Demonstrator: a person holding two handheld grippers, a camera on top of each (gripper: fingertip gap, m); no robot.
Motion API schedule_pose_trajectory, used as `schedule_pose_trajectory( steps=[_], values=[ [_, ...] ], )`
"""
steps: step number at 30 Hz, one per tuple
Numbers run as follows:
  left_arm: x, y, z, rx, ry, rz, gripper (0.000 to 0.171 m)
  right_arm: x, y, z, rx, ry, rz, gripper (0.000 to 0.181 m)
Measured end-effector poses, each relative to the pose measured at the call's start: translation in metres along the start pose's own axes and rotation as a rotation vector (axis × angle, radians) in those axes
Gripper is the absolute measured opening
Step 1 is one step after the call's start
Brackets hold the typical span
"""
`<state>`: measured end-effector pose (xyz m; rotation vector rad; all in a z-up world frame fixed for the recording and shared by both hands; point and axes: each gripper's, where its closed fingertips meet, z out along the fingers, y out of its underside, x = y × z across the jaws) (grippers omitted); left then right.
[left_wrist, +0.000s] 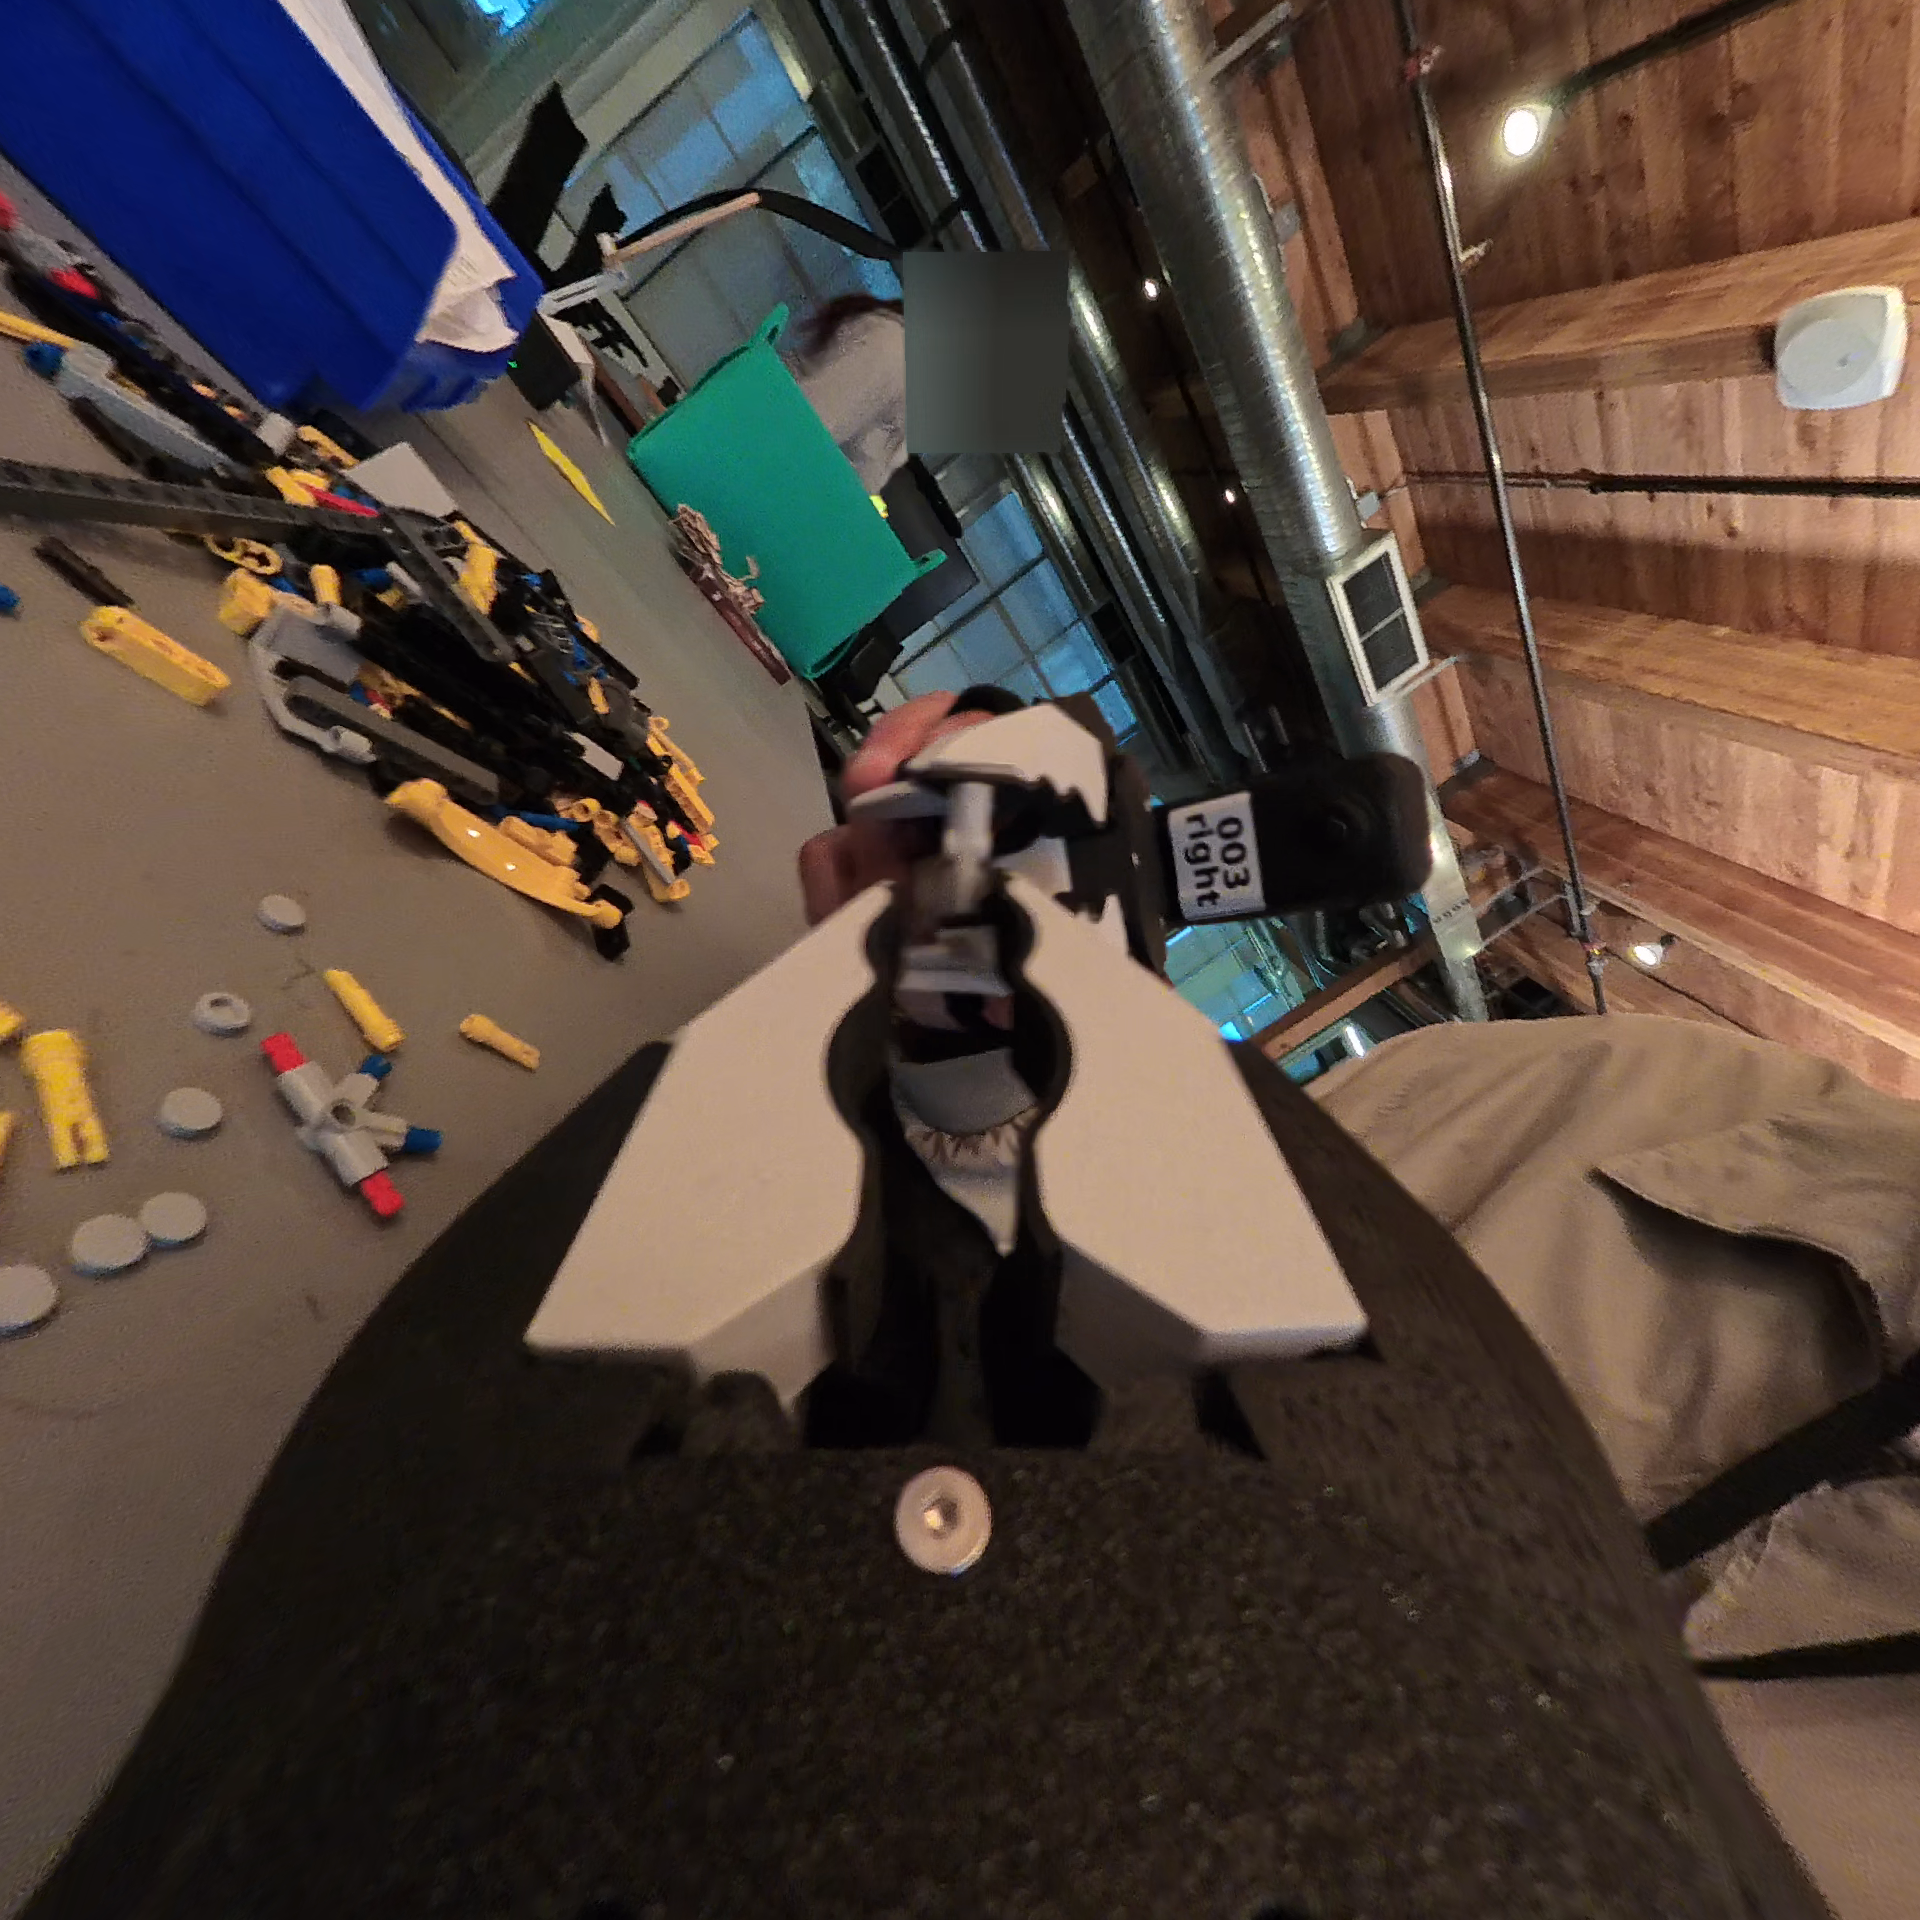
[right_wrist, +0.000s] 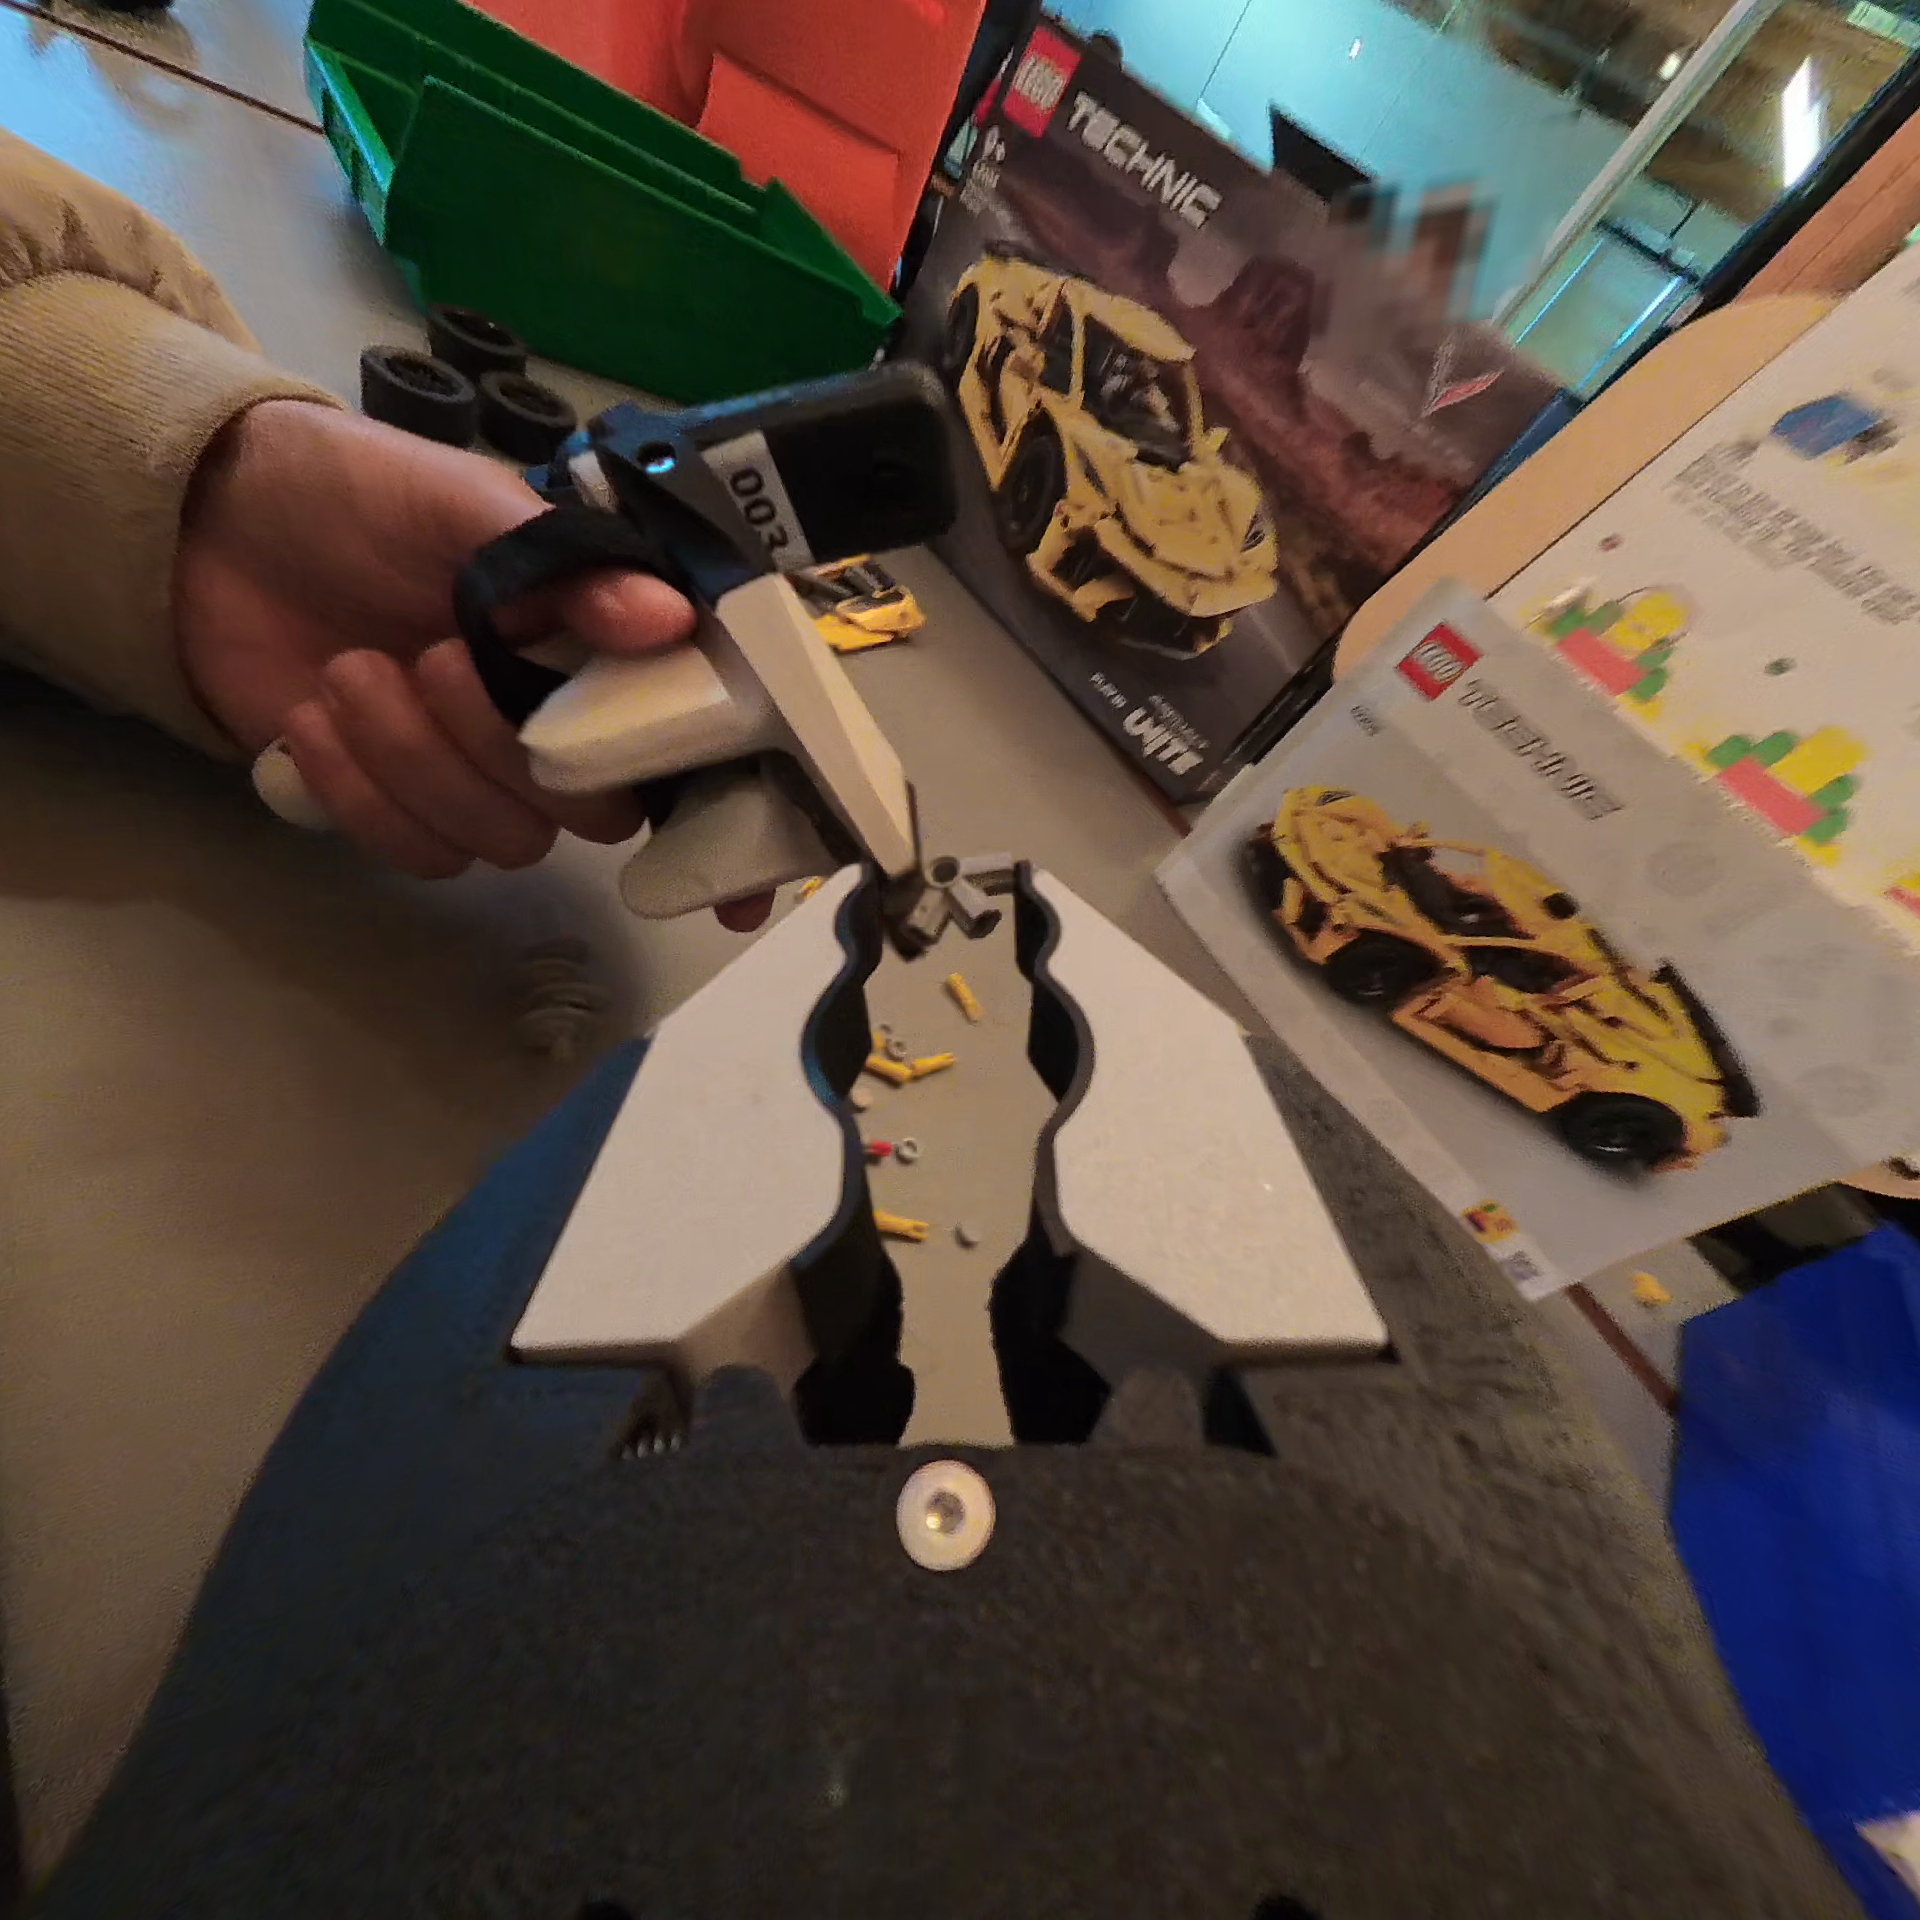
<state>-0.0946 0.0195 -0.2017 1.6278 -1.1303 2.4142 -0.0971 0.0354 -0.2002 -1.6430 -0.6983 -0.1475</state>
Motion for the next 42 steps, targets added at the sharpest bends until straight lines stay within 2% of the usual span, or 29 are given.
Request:
schedule_pose_trajectory(
  steps=[1,3,4,6,8,10,12,15,17,20,22,23,25,28,31,36,38,42],
  values=[
    [-0.002,-0.004,-0.003,0.001,-0.012,0.000,0.033,0.010,-0.001,-0.006,0.007,0.032,0.004,0.024],
    [-0.006,-0.019,-0.017,0.036,-0.052,0.038,0.037,0.046,0.021,-0.023,-0.074,0.135,0.019,0.024],
    [-0.010,-0.027,-0.026,0.050,-0.090,0.068,0.038,0.071,0.043,-0.035,-0.149,0.212,0.063,0.024],
    [-0.017,-0.042,-0.042,0.071,-0.168,0.123,0.038,0.115,0.105,-0.065,-0.350,0.366,0.221,0.024],
    [-0.021,-0.054,-0.055,0.108,-0.213,0.149,0.038,0.134,0.161,-0.093,-0.502,0.447,0.441,0.024],
    [-0.023,-0.061,-0.062,0.139,-0.209,0.127,0.037,0.142,0.182,-0.107,-0.486,0.477,0.630,0.024],
    [-0.024,-0.063,-0.065,0.162,-0.190,0.083,0.037,0.148,0.185,-0.113,-0.436,0.481,0.718,0.025],
    [-0.028,-0.064,-0.066,0.181,-0.179,0.039,0.036,0.152,0.198,-0.123,-0.520,0.526,0.667,0.036],
    [-0.028,-0.064,-0.067,0.179,-0.174,0.024,0.036,0.150,0.195,-0.121,-0.522,0.529,0.637,0.041],
    [-0.030,-0.066,-0.071,0.184,-0.197,0.033,0.035,0.133,0.153,-0.089,-0.418,0.419,0.576,0.045],
    [-0.032,-0.068,-0.074,0.179,-0.232,0.058,0.035,0.102,0.122,-0.052,-0.382,0.262,0.514,0.037],
    [-0.034,-0.069,-0.075,0.175,-0.253,0.076,0.035,0.087,0.116,-0.036,-0.414,0.205,0.500,0.032],
    [-0.037,-0.069,-0.078,0.164,-0.288,0.104,0.035,0.064,0.120,-0.005,-0.517,0.102,0.468,0.026],
    [-0.040,-0.068,-0.080,0.154,-0.319,0.117,0.035,0.060,0.140,0.030,-0.671,0.002,0.428,0.027],
    [-0.041,-0.062,-0.075,0.110,-0.334,0.146,0.034,0.067,0.160,0.048,-0.770,-0.053,0.408,0.027],
    [-0.040,-0.050,-0.065,0.019,-0.368,0.234,0.034,0.066,0.174,0.055,-0.816,-0.146,0.517,0.025],
    [-0.039,-0.046,-0.062,-0.004,-0.364,0.246,0.034,0.069,0.172,0.057,-0.775,-0.150,0.528,0.004],
    [-0.043,-0.042,-0.062,-0.027,-0.384,0.261,0.034,0.092,0.160,0.041,-0.715,-0.054,0.512,0.003]
  ],
)
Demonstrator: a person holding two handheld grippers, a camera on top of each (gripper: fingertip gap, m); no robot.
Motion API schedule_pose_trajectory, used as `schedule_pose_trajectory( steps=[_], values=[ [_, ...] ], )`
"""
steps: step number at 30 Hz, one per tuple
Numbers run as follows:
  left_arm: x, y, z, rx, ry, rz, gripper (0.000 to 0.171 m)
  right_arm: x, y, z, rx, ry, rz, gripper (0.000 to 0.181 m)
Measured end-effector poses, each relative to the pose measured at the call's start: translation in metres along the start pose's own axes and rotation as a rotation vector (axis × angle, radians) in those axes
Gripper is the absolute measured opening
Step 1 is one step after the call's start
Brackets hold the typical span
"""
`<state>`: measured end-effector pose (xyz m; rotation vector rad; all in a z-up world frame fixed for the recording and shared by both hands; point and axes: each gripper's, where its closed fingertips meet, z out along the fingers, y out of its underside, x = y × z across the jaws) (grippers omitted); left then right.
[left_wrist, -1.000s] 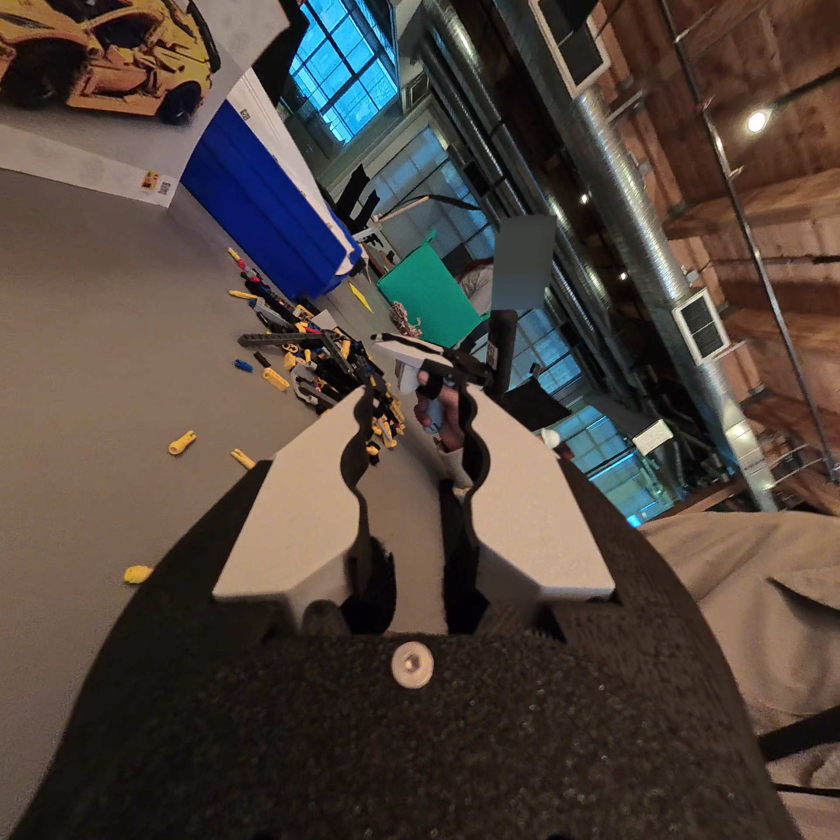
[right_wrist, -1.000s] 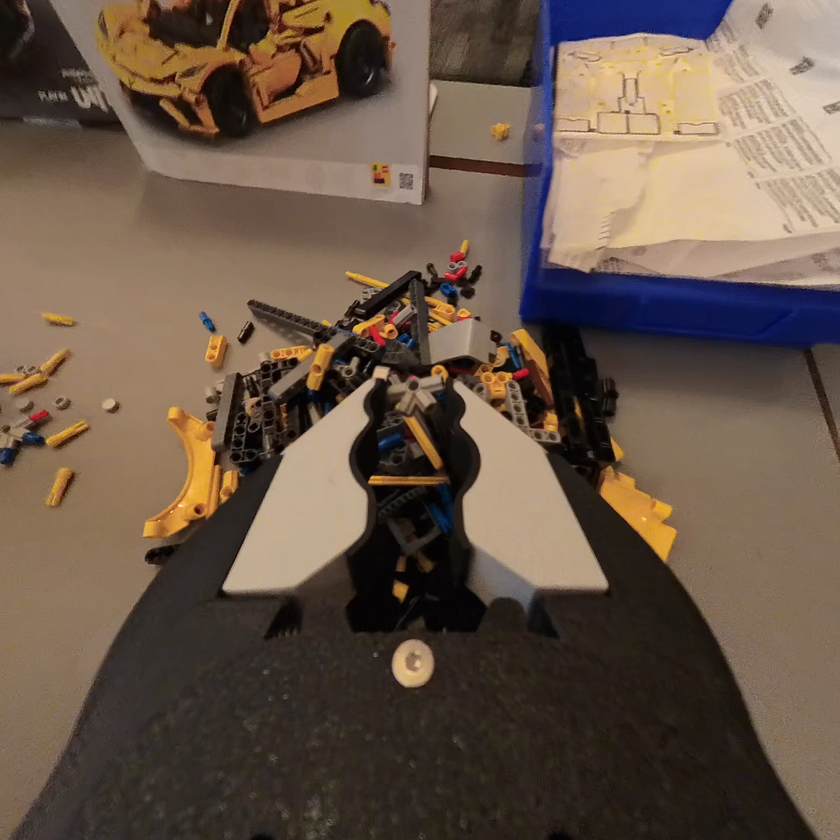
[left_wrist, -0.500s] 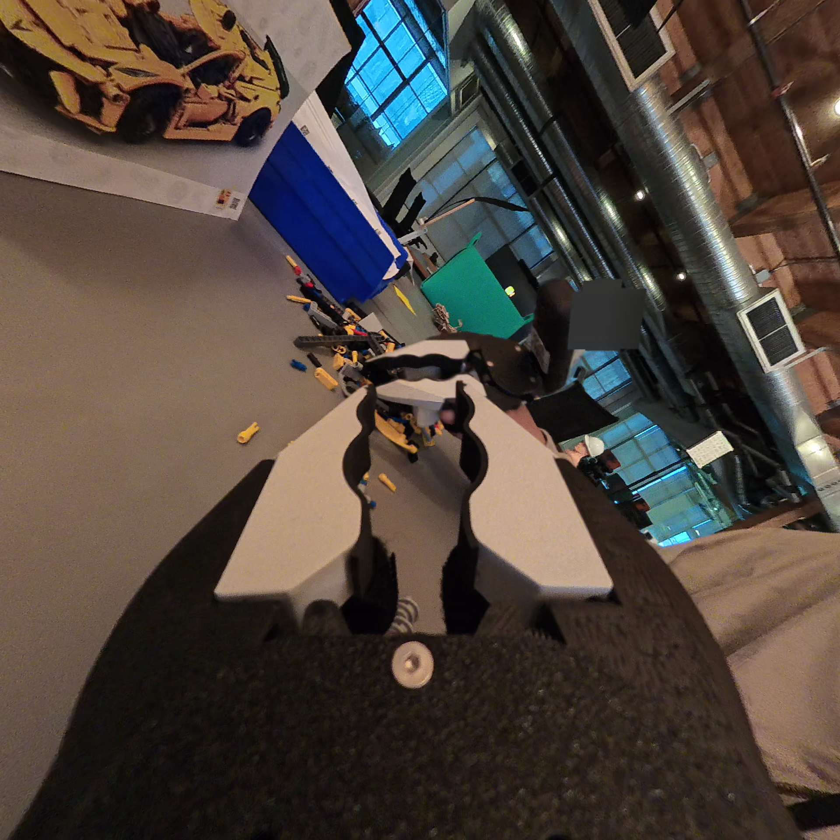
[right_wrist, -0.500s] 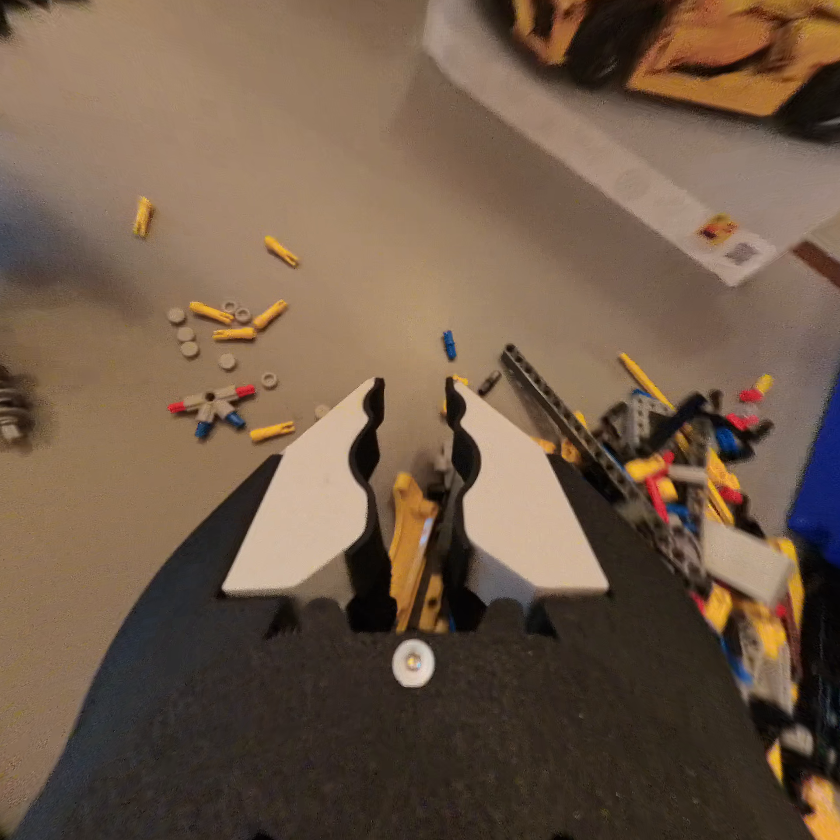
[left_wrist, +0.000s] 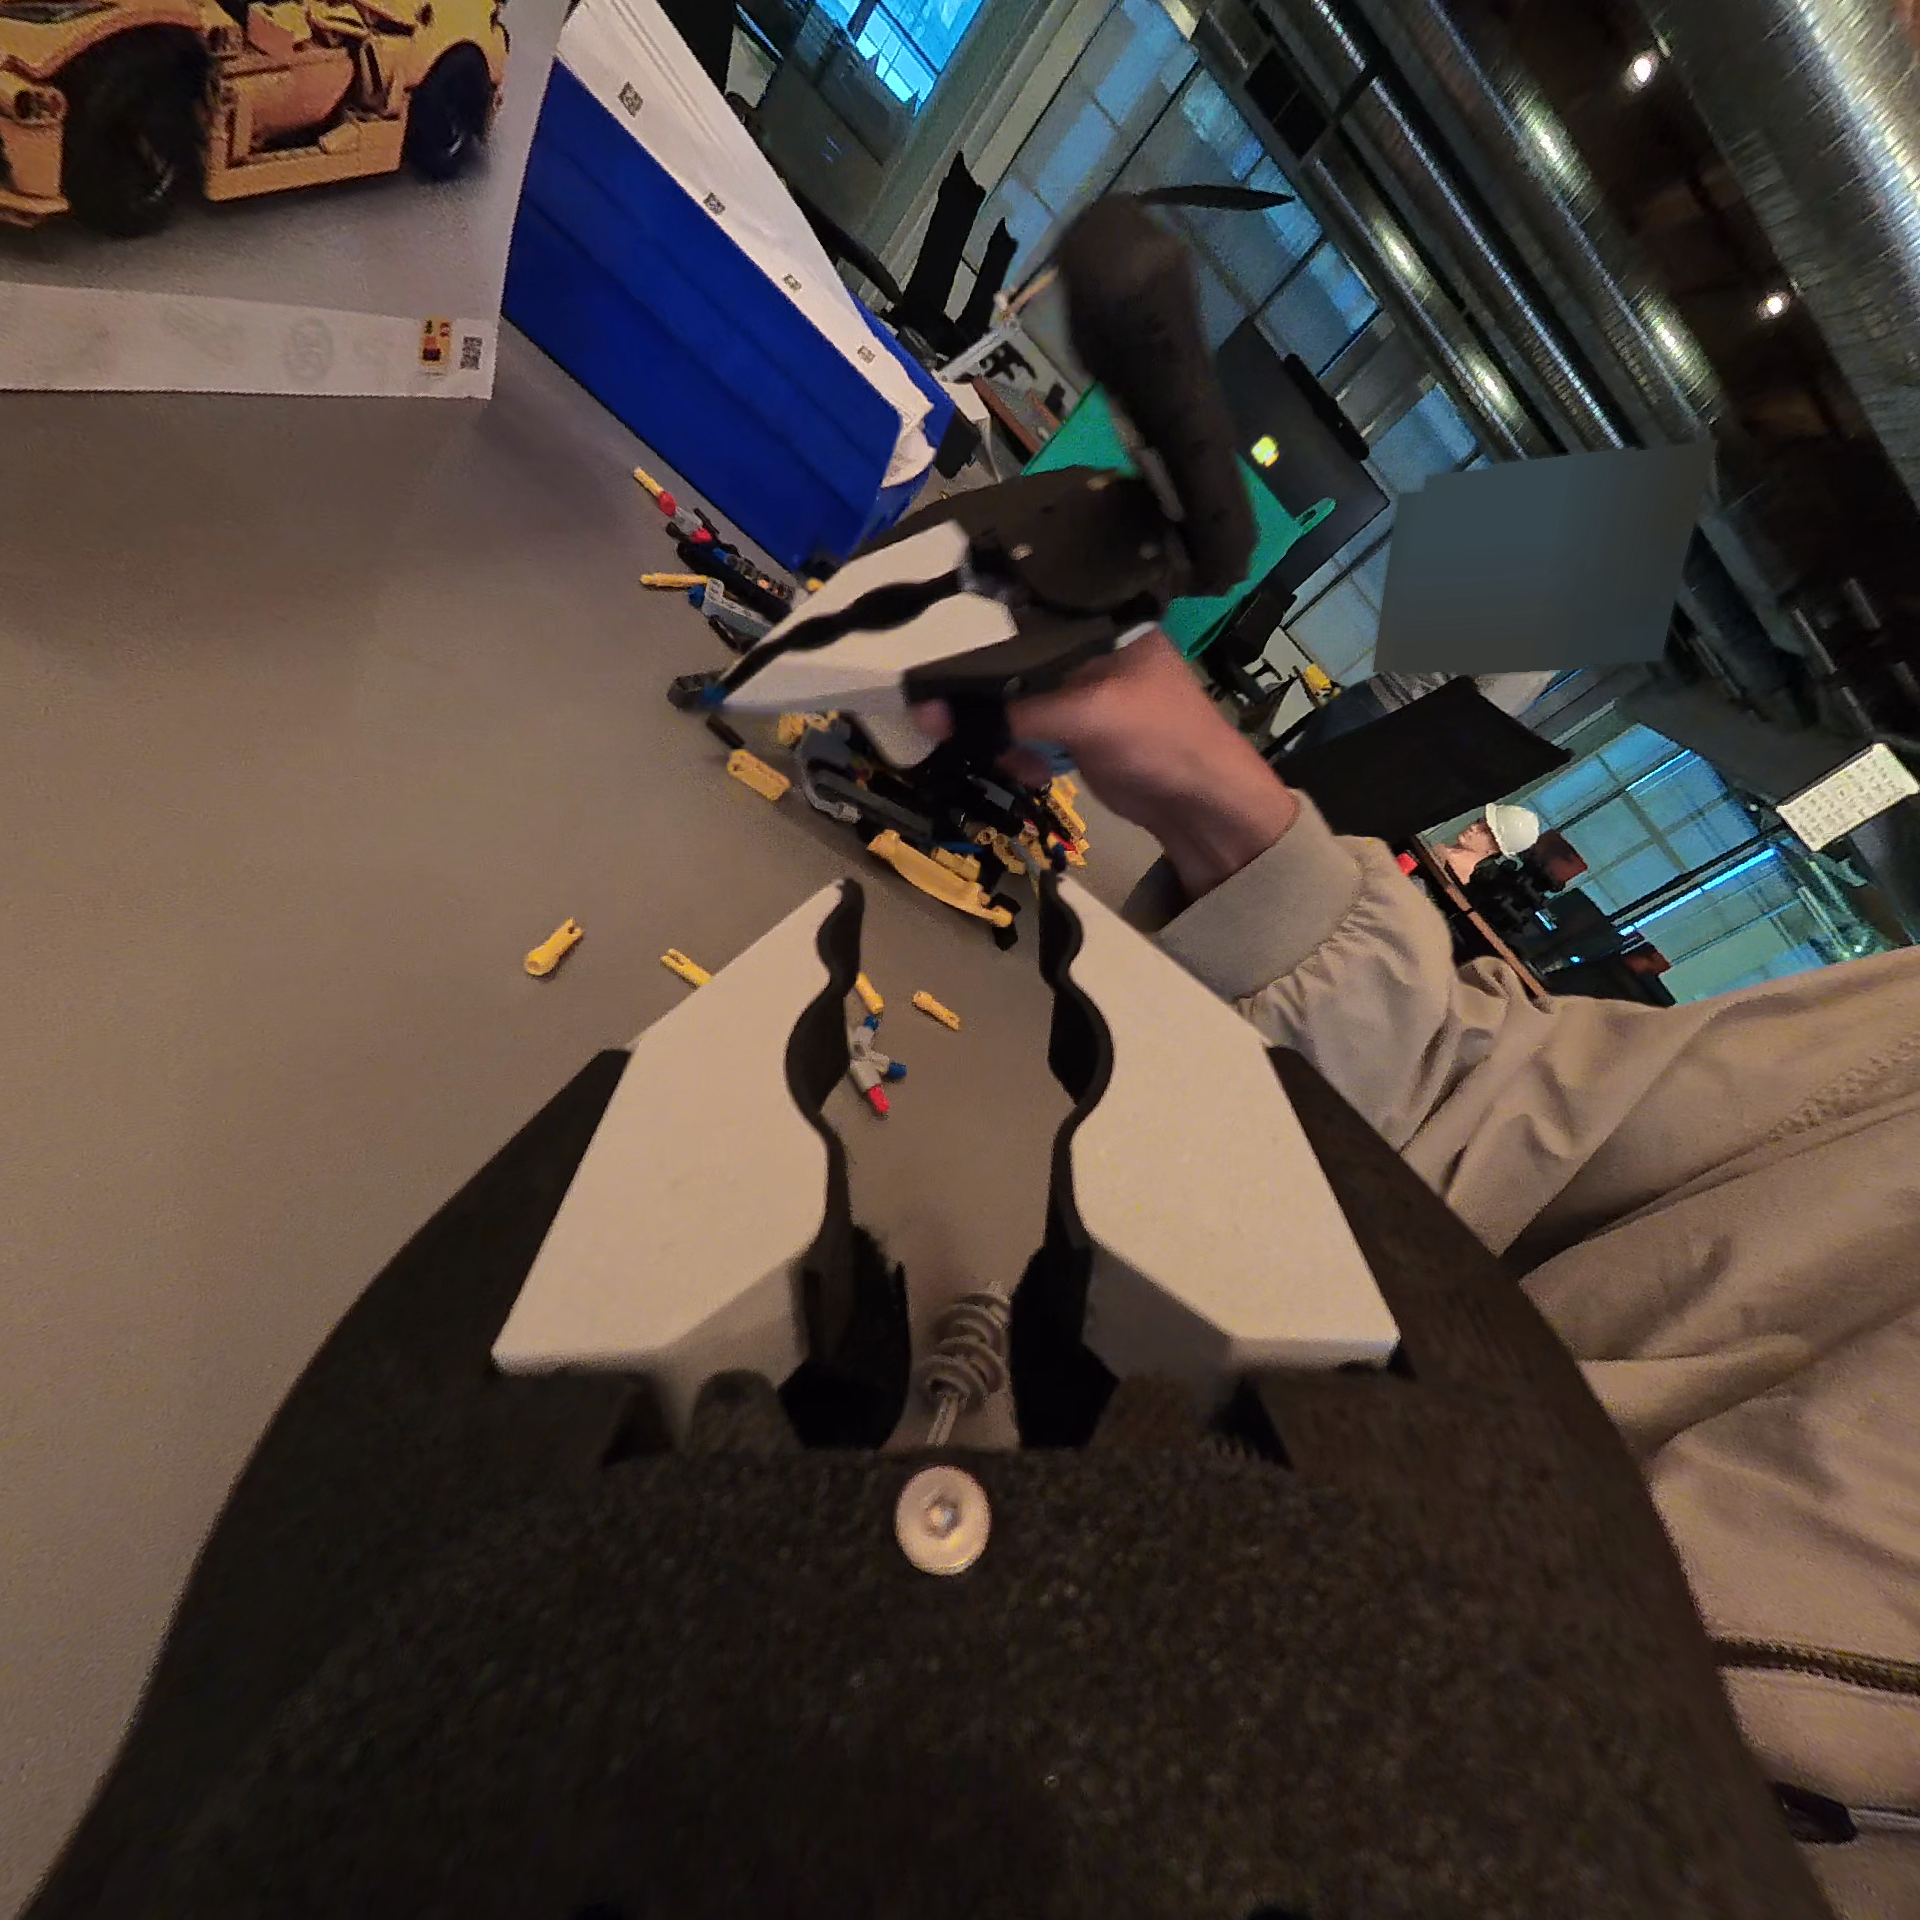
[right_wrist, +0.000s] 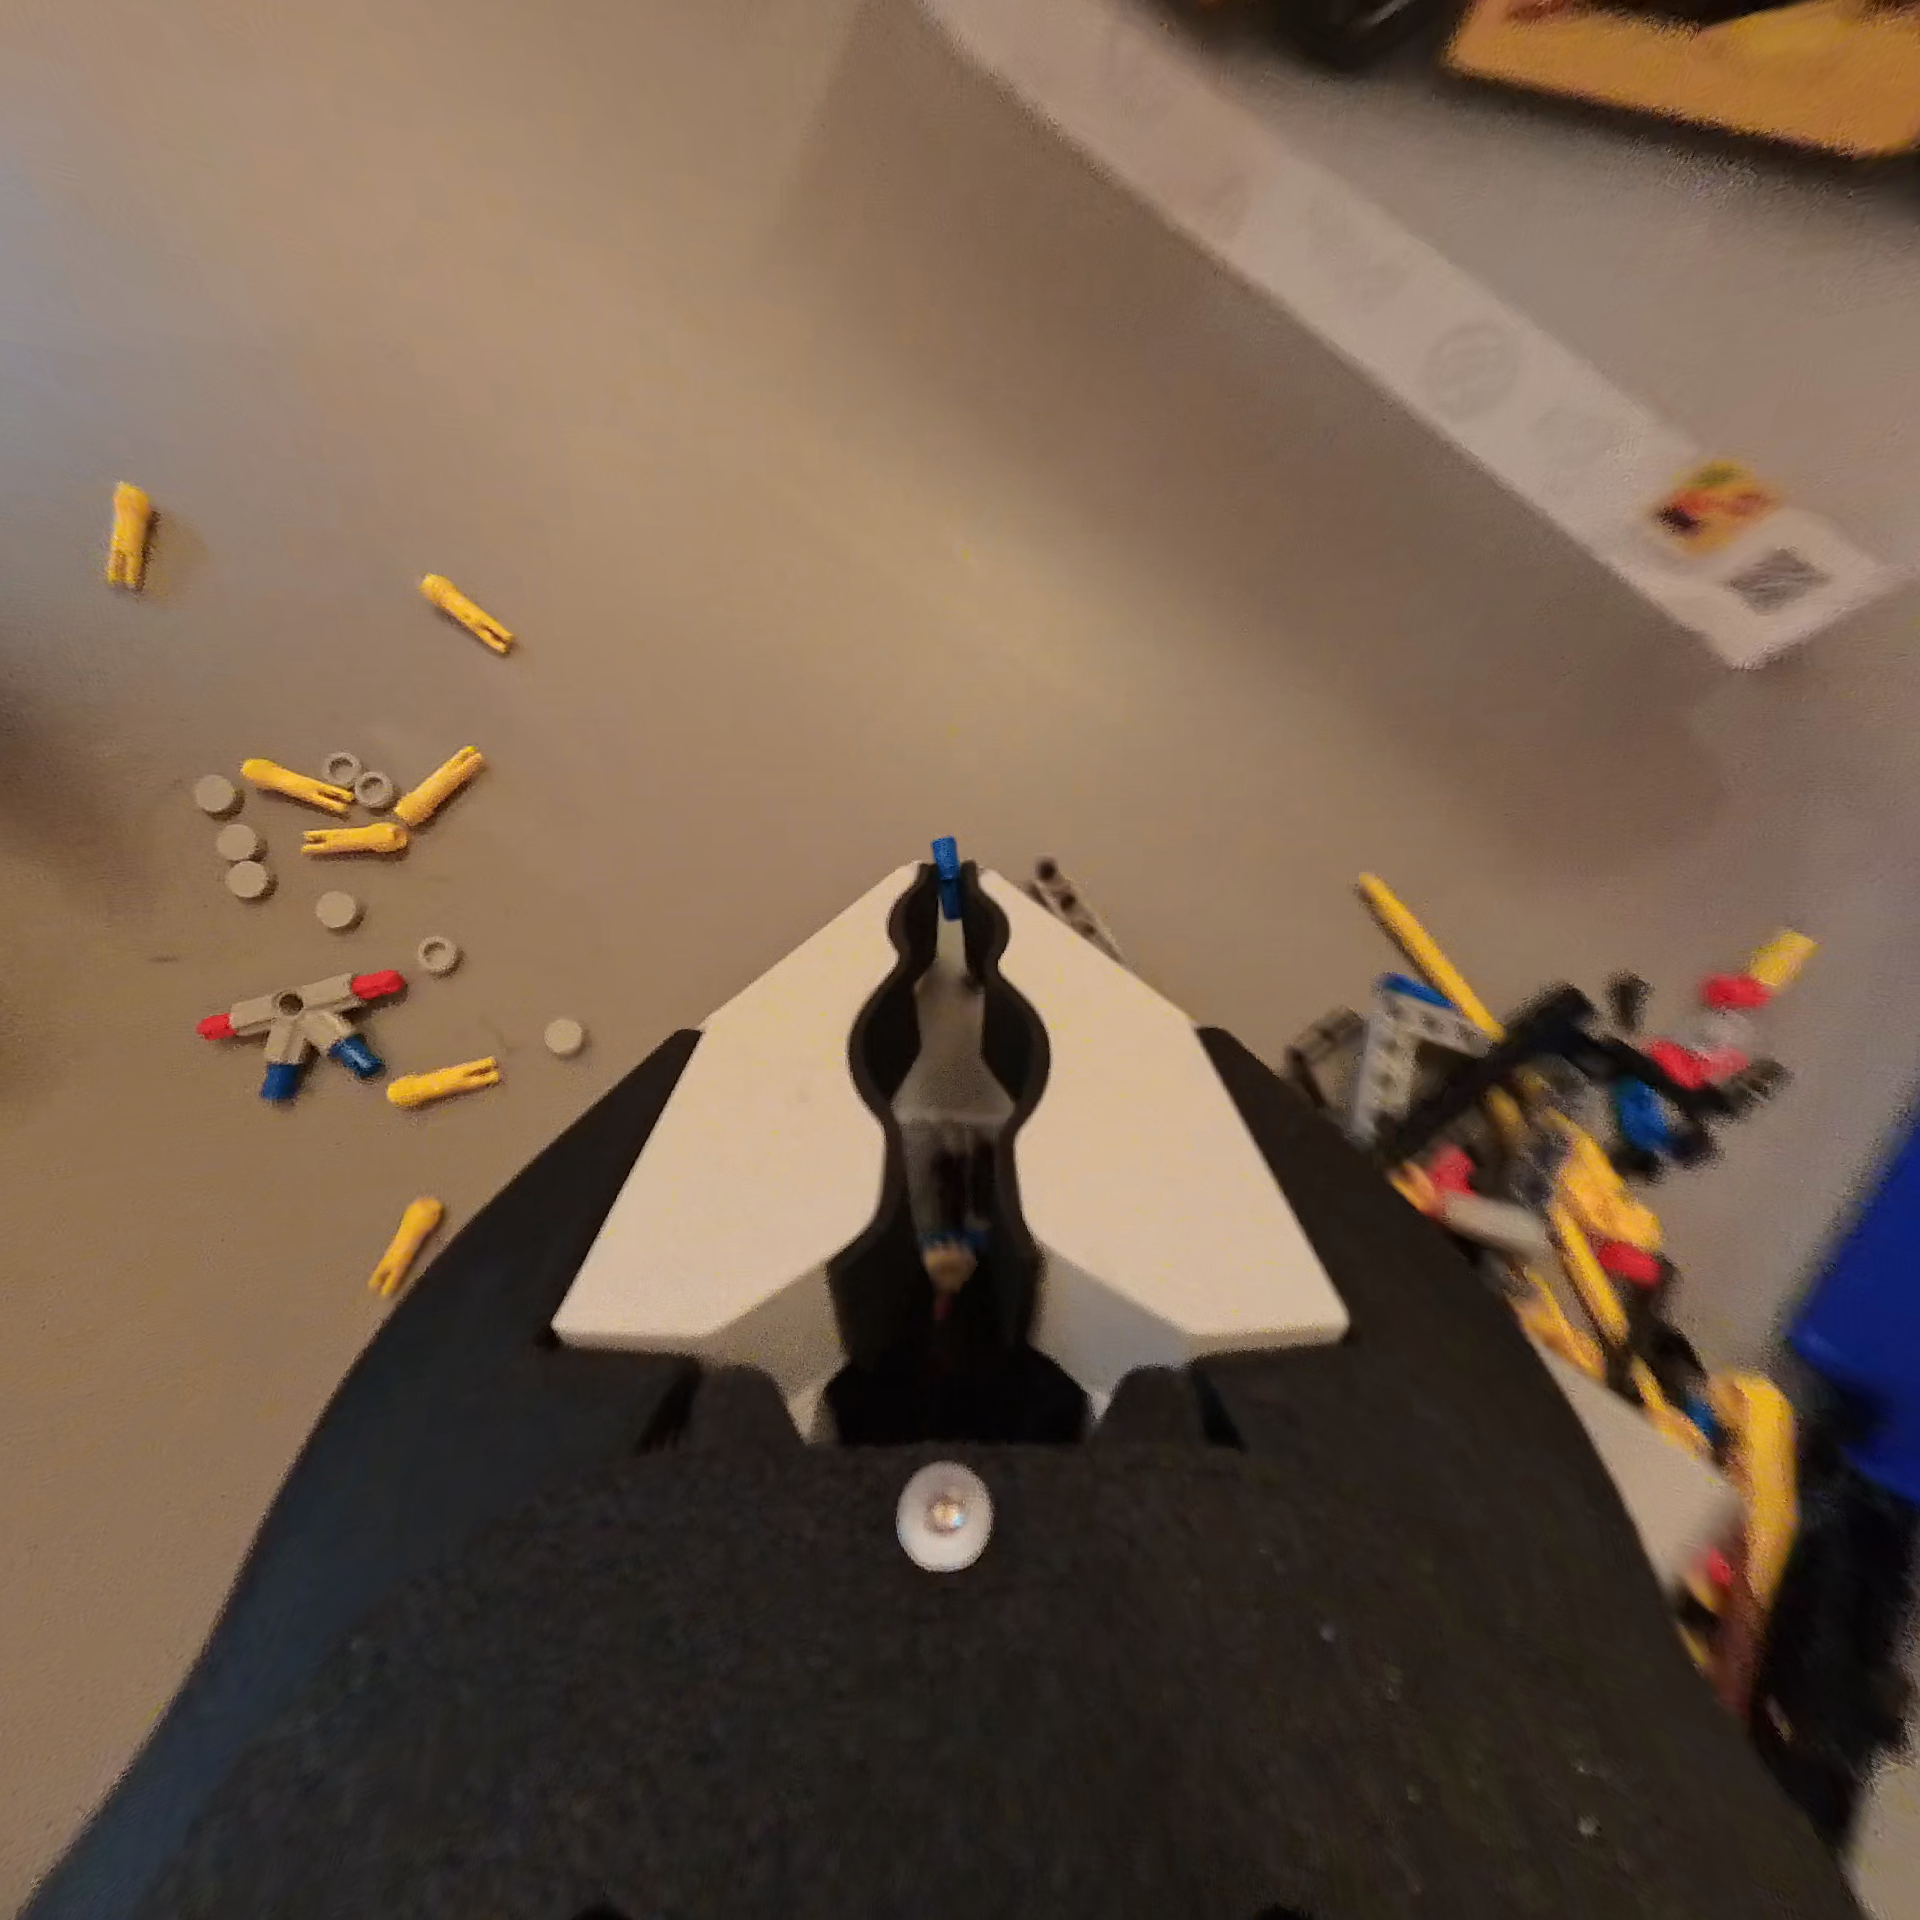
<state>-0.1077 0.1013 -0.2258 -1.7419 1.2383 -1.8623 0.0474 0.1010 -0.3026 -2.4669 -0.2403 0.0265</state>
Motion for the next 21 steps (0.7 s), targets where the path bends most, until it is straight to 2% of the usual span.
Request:
schedule_pose_trajectory(
  steps=[3,6,9,12,14,16,17,19,21],
  values=[
    [-0.005,0.001,-0.001,-0.004,-0.015,-0.006,0.034,0.034,0.005,-0.057,0.102,0.125,0.096,0.003],
    [-0.008,0.001,-0.001,-0.005,-0.028,-0.007,0.033,0.083,0.049,-0.099,0.055,0.303,0.177,0.003],
    [-0.007,0.004,0.001,-0.012,-0.013,-0.020,0.033,0.101,0.088,-0.098,-0.017,0.287,0.233,0.004],
    [-0.009,0.011,0.005,-0.041,-0.014,-0.023,0.033,0.101,0.093,-0.094,0.016,0.248,0.268,0.018],
    [-0.009,0.014,0.007,-0.052,-0.016,-0.014,0.033,0.105,0.091,-0.100,0.042,0.304,0.272,0.026],
    [-0.010,0.014,0.007,-0.057,-0.018,-0.007,0.033,0.089,0.074,-0.103,0.113,0.290,0.278,0.034],
    [-0.011,0.014,0.006,-0.058,-0.026,-0.005,0.033,0.063,0.060,-0.097,0.156,0.203,0.263,0.038],
    [-0.013,0.014,0.006,-0.054,-0.033,-0.003,0.033,-0.009,0.037,-0.075,0.204,-0.041,0.180,0.047],
    [-0.011,0.013,0.006,-0.050,-0.018,-0.013,0.033,-0.070,0.026,-0.052,0.216,-0.187,0.081,0.051]
  ],
)
